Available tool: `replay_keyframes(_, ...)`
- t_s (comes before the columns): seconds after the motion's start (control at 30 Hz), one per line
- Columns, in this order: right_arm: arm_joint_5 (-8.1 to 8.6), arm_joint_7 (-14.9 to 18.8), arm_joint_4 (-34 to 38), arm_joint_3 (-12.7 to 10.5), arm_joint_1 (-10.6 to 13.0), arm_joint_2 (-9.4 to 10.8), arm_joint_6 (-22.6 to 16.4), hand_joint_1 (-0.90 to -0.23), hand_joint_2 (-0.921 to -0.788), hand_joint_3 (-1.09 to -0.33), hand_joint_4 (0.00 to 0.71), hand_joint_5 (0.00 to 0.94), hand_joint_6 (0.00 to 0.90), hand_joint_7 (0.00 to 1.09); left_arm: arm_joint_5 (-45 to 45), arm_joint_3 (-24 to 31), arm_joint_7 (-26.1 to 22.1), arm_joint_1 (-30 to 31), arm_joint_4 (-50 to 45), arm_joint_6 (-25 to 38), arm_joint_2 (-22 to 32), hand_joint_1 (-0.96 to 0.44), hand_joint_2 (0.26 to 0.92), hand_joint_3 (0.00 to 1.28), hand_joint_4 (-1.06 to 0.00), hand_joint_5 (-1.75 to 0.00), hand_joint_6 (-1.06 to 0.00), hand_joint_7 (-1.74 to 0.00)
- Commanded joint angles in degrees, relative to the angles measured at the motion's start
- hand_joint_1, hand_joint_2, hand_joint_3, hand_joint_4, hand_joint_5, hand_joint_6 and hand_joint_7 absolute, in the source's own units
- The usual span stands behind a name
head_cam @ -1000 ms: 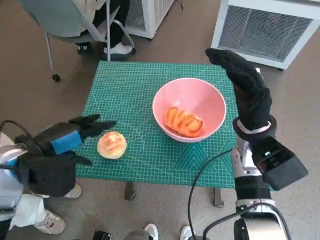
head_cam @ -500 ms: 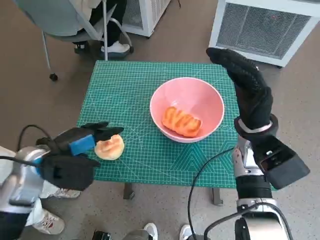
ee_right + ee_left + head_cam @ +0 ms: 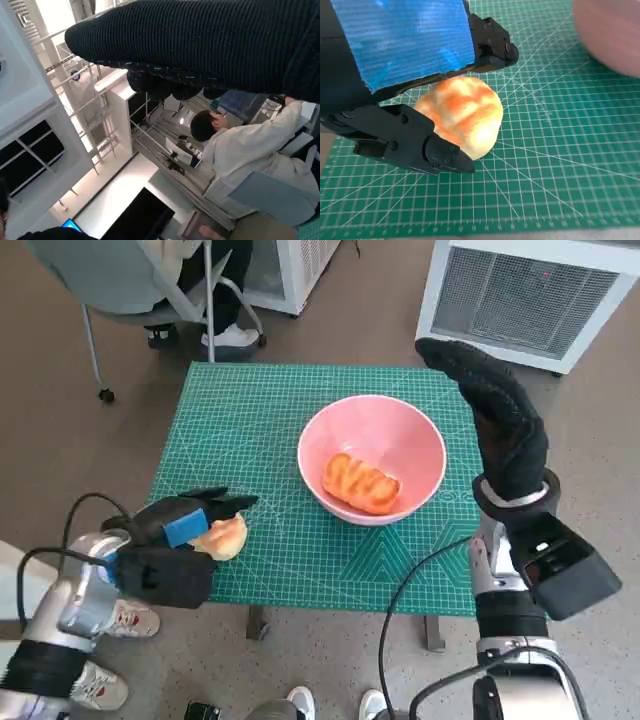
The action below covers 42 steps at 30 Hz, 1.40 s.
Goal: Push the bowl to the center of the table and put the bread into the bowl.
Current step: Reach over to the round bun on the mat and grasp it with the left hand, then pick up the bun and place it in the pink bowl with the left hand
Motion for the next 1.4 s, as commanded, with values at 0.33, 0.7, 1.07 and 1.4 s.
replay_keyframes(0.33,0.41,1.2,0.1,0.2,1.0,0.1,0.5,-0.614,-0.921,-0.788,0.267,0.136,-0.001,0.69,0.5,1.4,5.6,1.0,0.2,-3.0,2.1,-0.01,0.919,0.15,-0.64,-1.22,-0.51,-1.23)
replay_keyframes(0.7,0.69,1.4,-0.3,0.3,1.1,0.4,1.5,-0.609,-0.921,-0.791,0.265,0.138,-0.001,0.71,-7.3,10.6,4.8,2.7,-18.3,-1.7,2.2,0.0,0.92,0.14,-0.5,-1.44,-0.67,-1.05)
replay_keyframes(1.07,1.96,2.3,-0.9,0.3,1.2,0.7,3.4,-0.607,-0.921,-0.793,0.266,0.146,-0.001,0.75,-9.5,12.7,6.7,-7.7,-27.2,0.8,-2.7,0.0,0.92,0.12,-0.56,-1.28,-0.65,-1.18)
replay_keyframes(1.4,1.84,2.3,-1.6,0.2,1.3,0.8,4.0,-0.6,-0.921,-0.792,0.267,0.154,-0.001,0.76,-5.9,5.2,9.1,-23.5,-16.1,-2.9,-11.2,0.0,0.92,0.08,-0.62,-1.12,-0.66,-1.25)
